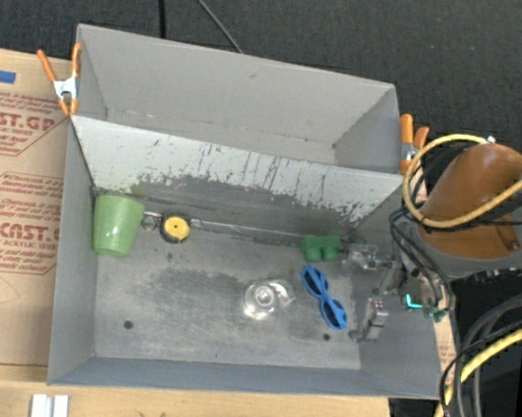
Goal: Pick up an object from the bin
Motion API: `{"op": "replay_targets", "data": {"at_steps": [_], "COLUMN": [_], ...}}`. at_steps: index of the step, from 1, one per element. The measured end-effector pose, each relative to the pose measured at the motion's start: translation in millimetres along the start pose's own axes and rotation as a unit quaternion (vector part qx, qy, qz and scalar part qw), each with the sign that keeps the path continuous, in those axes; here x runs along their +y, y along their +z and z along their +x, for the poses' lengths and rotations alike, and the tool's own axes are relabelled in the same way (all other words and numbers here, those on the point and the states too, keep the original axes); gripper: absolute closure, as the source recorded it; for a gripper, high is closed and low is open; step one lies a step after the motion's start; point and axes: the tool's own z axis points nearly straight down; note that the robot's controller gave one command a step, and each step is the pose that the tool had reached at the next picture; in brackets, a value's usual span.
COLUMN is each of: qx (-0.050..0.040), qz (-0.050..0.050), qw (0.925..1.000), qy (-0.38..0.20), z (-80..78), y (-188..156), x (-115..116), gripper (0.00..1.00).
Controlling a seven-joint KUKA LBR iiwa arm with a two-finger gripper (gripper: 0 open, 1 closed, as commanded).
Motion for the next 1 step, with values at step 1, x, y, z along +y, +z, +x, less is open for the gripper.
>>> {"op": "replay_targets", "data": {"at_steps": [1], "qx": [-0.0026], "qz": [-0.001], "qw": [0.9947], "qy": [0.103], "z": [-13.0], "y": [90.0], "x": [-0.5], "gripper": [0.00]}}
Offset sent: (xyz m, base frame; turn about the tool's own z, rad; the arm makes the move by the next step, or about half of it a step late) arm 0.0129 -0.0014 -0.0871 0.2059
